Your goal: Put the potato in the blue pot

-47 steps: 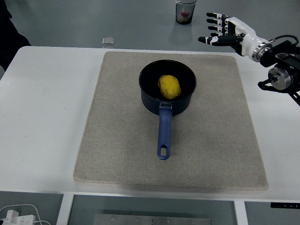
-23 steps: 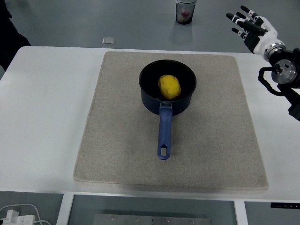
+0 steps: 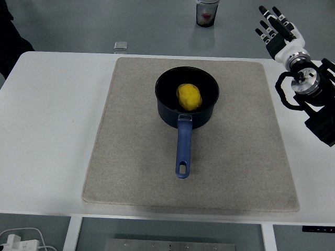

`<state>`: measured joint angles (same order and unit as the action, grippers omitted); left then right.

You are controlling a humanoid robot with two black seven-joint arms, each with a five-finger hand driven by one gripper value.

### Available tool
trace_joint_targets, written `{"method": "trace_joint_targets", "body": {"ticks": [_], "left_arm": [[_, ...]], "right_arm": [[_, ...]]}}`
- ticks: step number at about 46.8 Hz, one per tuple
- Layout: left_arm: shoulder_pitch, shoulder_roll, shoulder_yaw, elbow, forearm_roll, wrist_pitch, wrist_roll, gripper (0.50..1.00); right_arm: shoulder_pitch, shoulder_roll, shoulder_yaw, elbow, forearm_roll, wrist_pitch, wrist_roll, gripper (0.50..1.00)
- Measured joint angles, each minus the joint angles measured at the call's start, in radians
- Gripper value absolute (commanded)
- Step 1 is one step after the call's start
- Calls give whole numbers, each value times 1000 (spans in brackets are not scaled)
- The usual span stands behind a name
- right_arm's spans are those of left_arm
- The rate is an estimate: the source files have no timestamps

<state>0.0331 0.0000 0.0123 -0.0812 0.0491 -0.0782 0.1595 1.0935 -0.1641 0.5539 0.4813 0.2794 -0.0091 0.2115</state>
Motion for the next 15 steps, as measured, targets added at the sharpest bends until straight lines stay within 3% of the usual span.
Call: {"method": "trace_joint_targets", "body": {"ticks": [15], "left_arm": [[4, 0, 1, 0, 0, 0, 0, 996]], "right_arm": [[-50, -3, -4, -11, -8, 81, 98, 928]]}}
